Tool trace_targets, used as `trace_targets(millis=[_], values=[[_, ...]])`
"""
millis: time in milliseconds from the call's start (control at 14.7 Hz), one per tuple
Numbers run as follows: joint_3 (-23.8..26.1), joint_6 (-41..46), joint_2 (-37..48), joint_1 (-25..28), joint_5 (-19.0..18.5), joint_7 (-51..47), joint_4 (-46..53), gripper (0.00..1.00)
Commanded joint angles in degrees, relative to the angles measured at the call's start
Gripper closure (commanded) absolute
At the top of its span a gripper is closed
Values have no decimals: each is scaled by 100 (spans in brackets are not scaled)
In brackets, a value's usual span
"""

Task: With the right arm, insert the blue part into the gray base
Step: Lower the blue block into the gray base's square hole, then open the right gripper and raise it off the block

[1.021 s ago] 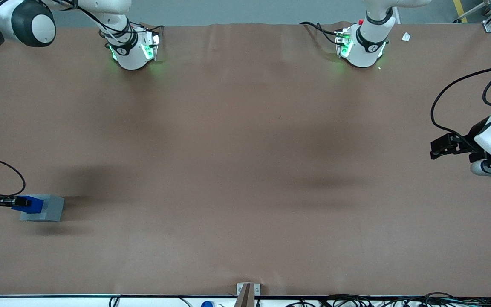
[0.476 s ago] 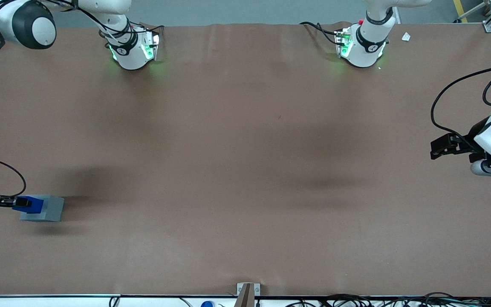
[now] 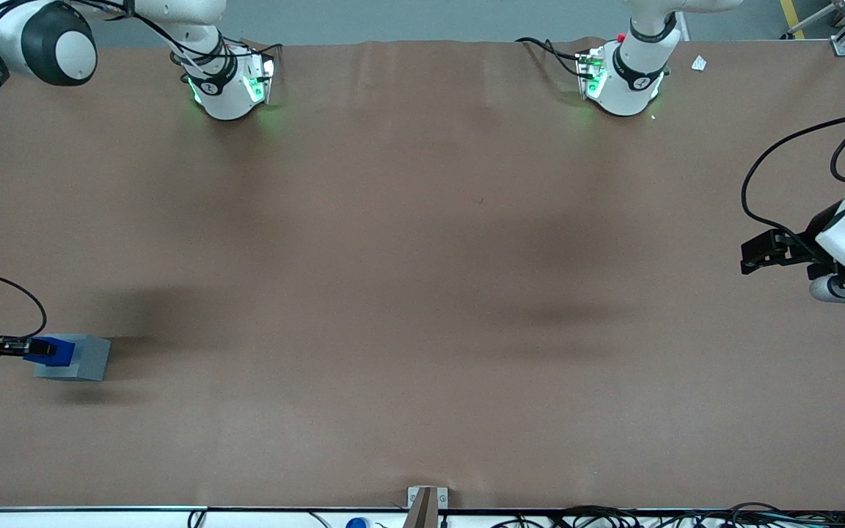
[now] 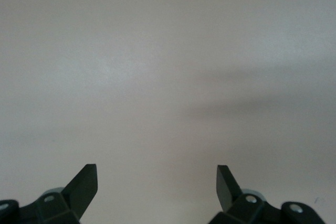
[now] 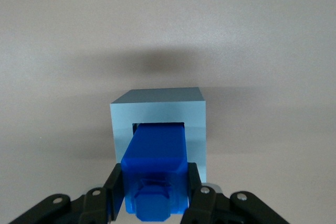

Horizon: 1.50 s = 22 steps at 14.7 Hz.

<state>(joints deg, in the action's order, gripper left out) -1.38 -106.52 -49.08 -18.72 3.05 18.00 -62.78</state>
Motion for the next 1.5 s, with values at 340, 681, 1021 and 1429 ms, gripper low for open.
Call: trace_targets(millis=[340, 681, 1021, 1429], values=[[50, 52, -128, -70, 46, -59, 170, 48], [68, -9, -84, -123, 64, -7, 170, 0], [86, 43, 179, -88, 108, -33, 143, 0], [77, 791, 1363, 219, 29, -191, -442, 0]])
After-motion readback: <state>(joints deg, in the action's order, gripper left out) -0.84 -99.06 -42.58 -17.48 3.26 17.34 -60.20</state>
